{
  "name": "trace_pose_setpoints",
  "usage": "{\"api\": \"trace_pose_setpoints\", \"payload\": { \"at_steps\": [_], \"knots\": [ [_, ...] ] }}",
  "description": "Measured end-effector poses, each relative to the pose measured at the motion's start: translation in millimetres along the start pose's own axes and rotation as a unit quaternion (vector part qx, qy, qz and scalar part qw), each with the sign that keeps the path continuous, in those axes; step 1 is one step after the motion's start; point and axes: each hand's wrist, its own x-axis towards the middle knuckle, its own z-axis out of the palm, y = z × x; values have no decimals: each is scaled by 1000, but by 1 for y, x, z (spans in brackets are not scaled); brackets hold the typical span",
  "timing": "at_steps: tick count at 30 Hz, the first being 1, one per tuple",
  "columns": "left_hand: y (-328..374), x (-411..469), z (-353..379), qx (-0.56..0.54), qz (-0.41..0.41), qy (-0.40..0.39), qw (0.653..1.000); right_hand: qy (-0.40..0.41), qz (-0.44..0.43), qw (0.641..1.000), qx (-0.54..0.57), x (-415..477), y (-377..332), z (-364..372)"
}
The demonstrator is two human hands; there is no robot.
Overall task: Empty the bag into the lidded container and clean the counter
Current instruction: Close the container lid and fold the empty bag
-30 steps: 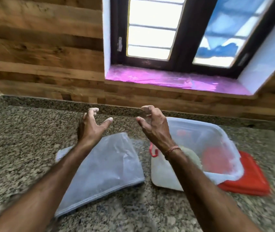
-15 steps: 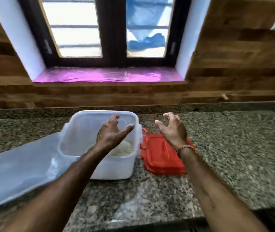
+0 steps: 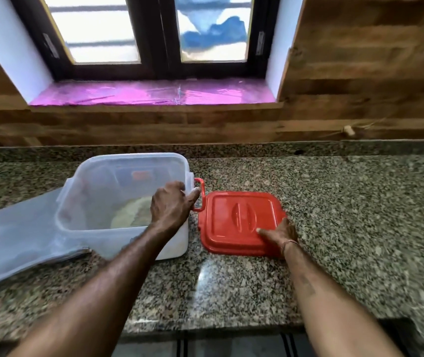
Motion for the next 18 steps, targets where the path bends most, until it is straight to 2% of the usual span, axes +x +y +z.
{"api": "trace_pose_setpoints", "payload": {
  "at_steps": [4, 8, 9, 11, 13, 15, 18],
  "knots": [
    [0, 3, 0, -10, 1, 8, 1000, 15, -24, 998, -56, 2, -7, 2],
    [0, 2, -1, -26, 7, 10, 1000, -4, -27, 1000, 2, 4, -13, 12],
    [0, 2, -1, -24, 9, 10, 1000, -2, -20, 999, 27, 8, -12, 13],
    [0, 3, 0, -22, 12, 12, 1000, -3, 12, 988, 152, 13, -10, 10],
    [1, 5, 1, -20, 17, 12, 1000, -37, 35, 954, 295, 12, -5, 4],
    [1, 7, 2, -19, 19, 14, 1000, -61, 24, 931, 360, 9, -2, -3],
    [0, 10, 4, -13, 17, 17, 1000, -41, -5, 910, 412, 0, -5, -19]
  ]
}}
